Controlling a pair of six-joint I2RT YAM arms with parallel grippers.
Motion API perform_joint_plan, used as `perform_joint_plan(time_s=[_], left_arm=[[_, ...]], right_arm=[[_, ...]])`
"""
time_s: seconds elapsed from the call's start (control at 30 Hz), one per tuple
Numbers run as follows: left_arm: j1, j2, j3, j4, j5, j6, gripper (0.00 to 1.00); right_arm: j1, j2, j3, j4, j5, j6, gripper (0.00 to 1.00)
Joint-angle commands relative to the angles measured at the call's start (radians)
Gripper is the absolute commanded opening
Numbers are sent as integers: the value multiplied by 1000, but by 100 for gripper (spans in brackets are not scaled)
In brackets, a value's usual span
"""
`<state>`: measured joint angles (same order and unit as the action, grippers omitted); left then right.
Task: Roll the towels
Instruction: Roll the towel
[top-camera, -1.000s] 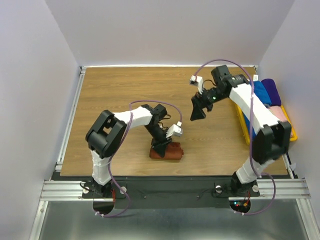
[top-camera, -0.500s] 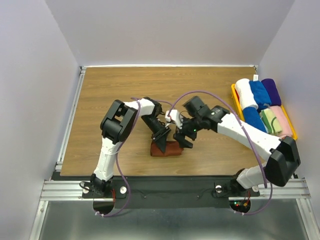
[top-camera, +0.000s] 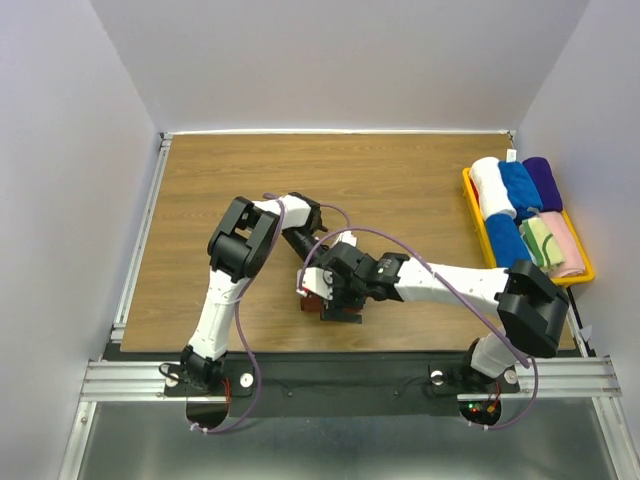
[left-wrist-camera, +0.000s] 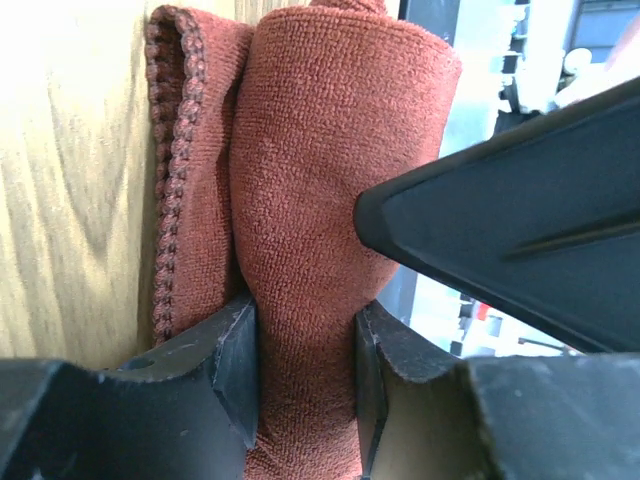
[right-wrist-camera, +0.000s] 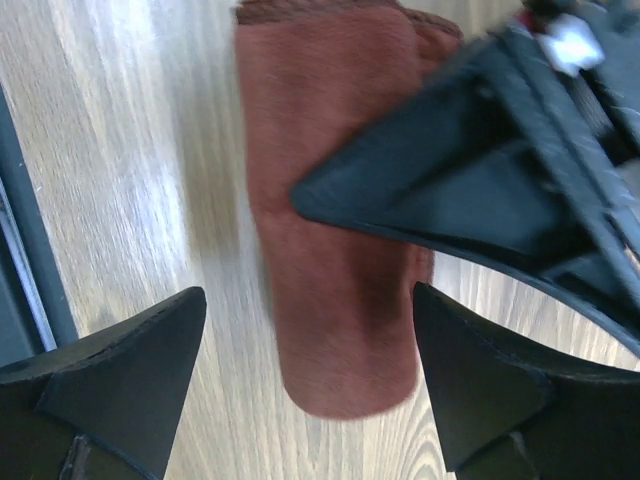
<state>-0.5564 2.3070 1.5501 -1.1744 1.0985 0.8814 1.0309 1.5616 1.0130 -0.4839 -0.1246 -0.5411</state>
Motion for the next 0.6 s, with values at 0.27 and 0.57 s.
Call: perform_joint_plan(time_s=[0.27, 0.57], left_arm=[[18, 69, 19, 61, -92, 113, 37], [65, -60, -8, 71, -63, 169, 65]], right_arm=[[92, 47, -83, 197, 207, -72, 82], [80, 31, -128, 196, 131, -25, 21]])
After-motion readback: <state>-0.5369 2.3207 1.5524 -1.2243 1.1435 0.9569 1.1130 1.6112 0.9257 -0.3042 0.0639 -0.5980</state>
